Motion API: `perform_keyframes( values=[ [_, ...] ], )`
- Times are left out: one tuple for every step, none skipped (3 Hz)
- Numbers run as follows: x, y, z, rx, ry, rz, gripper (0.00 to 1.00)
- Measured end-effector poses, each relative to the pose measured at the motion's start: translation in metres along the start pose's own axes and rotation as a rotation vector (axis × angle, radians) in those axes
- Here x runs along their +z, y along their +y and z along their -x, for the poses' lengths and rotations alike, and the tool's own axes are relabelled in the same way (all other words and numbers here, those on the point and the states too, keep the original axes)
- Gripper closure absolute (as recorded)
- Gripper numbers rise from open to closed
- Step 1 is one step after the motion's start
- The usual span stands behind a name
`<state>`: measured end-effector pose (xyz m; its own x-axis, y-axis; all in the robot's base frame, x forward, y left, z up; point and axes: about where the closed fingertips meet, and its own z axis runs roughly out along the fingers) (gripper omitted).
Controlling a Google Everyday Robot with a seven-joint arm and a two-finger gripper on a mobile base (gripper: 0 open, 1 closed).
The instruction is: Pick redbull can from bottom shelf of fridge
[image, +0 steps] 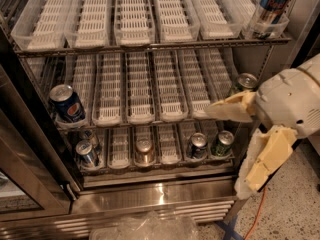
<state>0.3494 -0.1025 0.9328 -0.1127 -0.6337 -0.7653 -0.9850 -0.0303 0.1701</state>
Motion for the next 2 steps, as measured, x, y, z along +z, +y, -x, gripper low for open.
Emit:
perform_keyframes(
  values=[
    [0.004,0.006,0.025,-0.013,-0.079,0.024,0.0],
    [0.018,0.004,0.028,-0.01,-0.094,0.046,0.0]
  ],
)
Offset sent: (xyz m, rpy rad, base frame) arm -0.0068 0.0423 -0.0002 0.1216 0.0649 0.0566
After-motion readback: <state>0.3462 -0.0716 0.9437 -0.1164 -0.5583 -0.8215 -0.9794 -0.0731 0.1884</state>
